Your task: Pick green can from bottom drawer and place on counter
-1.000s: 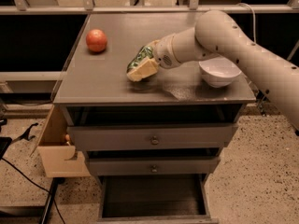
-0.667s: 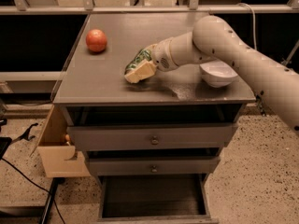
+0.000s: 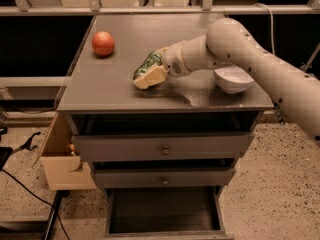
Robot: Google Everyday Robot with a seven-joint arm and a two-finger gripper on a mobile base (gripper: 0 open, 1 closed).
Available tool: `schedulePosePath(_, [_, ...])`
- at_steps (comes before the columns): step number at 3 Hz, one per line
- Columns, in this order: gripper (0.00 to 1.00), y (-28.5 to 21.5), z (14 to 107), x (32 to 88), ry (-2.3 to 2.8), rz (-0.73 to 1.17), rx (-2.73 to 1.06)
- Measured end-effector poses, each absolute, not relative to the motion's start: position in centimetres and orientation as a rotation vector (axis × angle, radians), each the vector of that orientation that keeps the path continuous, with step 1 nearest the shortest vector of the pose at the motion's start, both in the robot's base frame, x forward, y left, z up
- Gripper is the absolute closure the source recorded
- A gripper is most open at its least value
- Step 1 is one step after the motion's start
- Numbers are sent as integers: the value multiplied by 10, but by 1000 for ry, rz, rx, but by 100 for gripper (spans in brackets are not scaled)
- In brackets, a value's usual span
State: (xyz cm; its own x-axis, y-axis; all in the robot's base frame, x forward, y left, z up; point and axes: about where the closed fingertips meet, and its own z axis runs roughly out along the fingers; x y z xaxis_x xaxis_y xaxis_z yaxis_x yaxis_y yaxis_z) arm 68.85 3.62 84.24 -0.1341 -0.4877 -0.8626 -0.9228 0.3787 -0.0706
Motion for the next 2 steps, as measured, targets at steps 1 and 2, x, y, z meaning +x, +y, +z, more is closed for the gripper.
schedulePosePath(1, [51, 36, 842, 689, 1769, 629, -1239])
schedulePosePath(2, [28, 36, 842, 689, 1769, 629, -1239])
